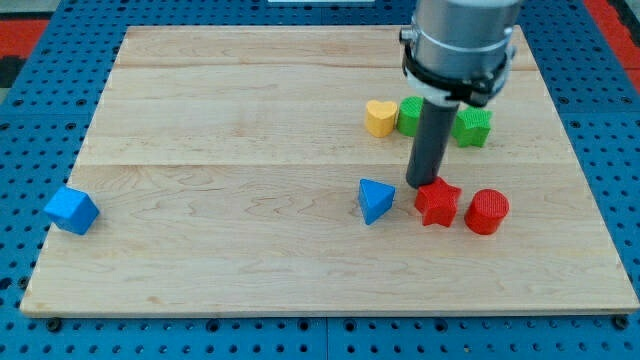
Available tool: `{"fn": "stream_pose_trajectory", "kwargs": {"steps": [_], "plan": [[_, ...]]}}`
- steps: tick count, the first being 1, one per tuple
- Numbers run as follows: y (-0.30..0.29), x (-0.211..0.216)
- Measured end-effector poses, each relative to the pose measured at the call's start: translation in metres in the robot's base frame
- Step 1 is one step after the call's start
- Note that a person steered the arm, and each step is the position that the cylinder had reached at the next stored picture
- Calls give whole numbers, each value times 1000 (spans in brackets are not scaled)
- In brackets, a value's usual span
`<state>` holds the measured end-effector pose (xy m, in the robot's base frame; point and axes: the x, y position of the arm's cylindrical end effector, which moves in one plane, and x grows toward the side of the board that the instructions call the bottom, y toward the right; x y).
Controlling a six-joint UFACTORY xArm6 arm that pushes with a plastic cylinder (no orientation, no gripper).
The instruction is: Move the blue triangle towards the blue cube
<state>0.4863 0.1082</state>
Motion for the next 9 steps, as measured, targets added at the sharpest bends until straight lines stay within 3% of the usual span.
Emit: {"fn": "stream_pose_trajectory", "kwargs": {"steps": [1, 2, 3, 7, 8, 9], "plan": [[-12, 24], [-61, 20], [-66, 18], [-108, -10], [-89, -36], [-123, -50]]}}
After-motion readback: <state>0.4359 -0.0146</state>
